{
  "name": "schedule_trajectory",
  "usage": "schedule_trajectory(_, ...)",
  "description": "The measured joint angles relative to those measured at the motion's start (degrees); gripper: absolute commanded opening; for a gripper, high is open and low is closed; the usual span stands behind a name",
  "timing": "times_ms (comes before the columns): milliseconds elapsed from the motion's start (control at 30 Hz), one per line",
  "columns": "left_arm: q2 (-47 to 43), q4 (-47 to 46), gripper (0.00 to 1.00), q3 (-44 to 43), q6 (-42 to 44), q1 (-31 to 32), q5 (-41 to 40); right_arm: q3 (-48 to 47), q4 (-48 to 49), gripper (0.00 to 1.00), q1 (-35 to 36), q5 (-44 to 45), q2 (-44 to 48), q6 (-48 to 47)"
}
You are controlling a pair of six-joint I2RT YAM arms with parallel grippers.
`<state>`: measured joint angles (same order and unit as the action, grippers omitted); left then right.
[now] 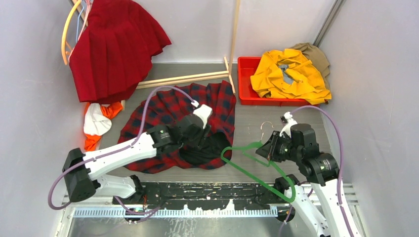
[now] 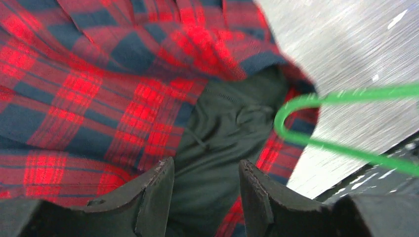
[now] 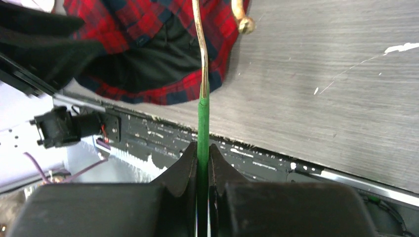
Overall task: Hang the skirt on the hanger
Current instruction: Adjust the skirt on the hanger.
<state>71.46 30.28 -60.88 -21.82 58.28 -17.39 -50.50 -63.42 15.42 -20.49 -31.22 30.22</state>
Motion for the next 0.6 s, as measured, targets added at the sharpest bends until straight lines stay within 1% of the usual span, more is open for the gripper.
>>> schedule_trajectory(100, 1.9, -0.2, 0.51, 3.3, 0.1, 1.4, -1.1, 0.5, 2.1, 0.01, 0.0, 2.7, 0.2, 1.3)
schedule_trajectory(233, 3.8, -2.6, 0.53, 7.0, 1.3, 2.5, -2.8, 2.3, 7.5, 0.01, 0.0, 4.6, 1.0, 3.8)
schedule_trajectory(300, 4.5, -4.9, 0.54, 9.0, 1.9, 2.8, -3.9, 3.7, 10.2, 0.01, 0.0, 4.7, 1.0, 5.0)
schedule_trajectory(467, 6.2, -13.9, 0.59, 15.6, 5.0, 3.1, -7.6, 5.5, 14.8, 0.01, 0.0, 4.7, 0.3, 7.3)
schedule_trajectory(600, 11.3, -20.4, 0.60, 17.7, 7.2, 3.1, -12.0, 6.2, 18.4, 0.01, 0.0, 5.0, 0.3, 8.4)
